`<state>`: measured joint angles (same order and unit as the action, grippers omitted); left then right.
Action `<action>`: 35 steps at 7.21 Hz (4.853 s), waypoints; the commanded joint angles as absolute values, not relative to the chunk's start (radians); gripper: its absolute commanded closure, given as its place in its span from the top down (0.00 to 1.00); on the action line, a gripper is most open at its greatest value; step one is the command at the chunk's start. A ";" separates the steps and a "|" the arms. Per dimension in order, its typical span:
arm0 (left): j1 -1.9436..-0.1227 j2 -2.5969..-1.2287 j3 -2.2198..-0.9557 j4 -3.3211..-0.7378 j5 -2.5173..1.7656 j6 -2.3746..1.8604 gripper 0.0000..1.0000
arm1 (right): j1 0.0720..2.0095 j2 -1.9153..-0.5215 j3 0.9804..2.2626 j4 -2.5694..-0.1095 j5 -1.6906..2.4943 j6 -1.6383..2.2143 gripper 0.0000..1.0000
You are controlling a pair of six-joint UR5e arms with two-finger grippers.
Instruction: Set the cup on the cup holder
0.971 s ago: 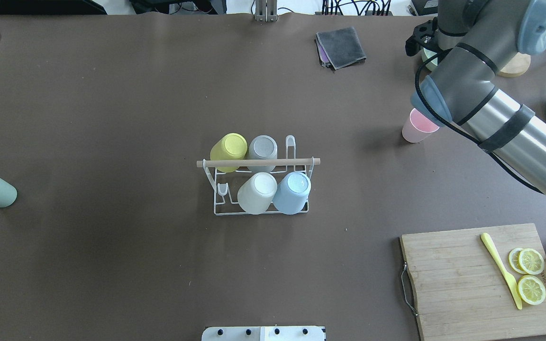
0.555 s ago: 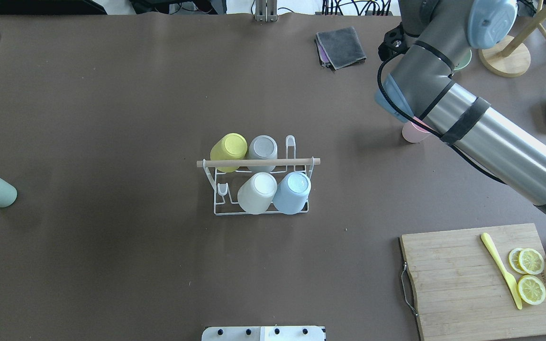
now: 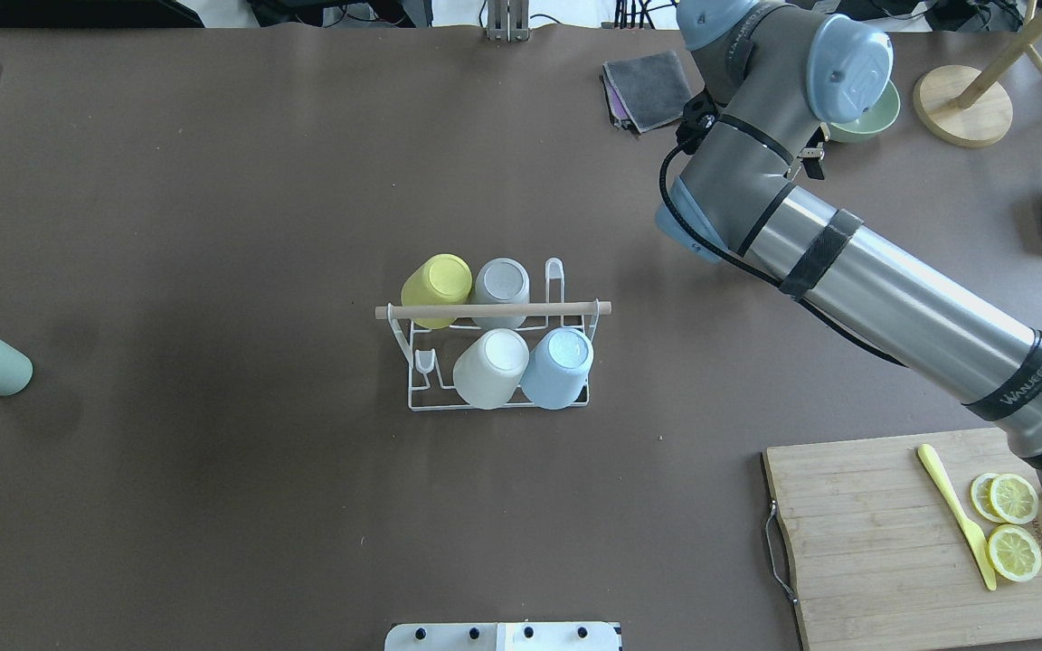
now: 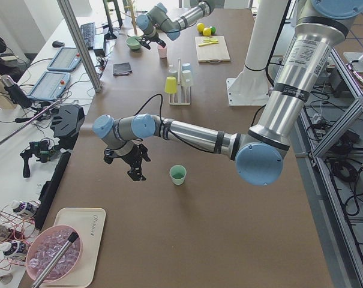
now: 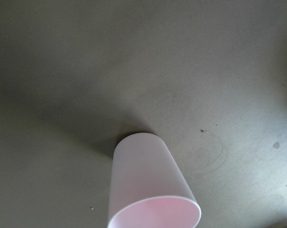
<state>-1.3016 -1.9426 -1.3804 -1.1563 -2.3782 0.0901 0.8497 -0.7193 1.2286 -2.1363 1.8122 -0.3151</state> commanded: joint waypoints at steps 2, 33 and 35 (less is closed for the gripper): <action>-1.197 -1.996 -1.290 -1.131 -2.373 0.116 0.98 | 0.798 -0.696 1.181 -2.135 1.711 -0.394 0.95; -0.988 -2.072 -1.066 -0.874 -2.304 0.287 0.98 | 0.723 -0.787 1.144 -2.069 1.562 -0.569 0.91; -0.988 -2.072 -1.066 -0.874 -2.303 0.287 0.98 | 0.723 -0.796 1.146 -2.069 1.560 -0.569 0.91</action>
<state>-0.9882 -2.0724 -1.0662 -0.8743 -2.3030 0.2868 0.7233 -0.7910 1.1454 -2.0693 1.5627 -0.5691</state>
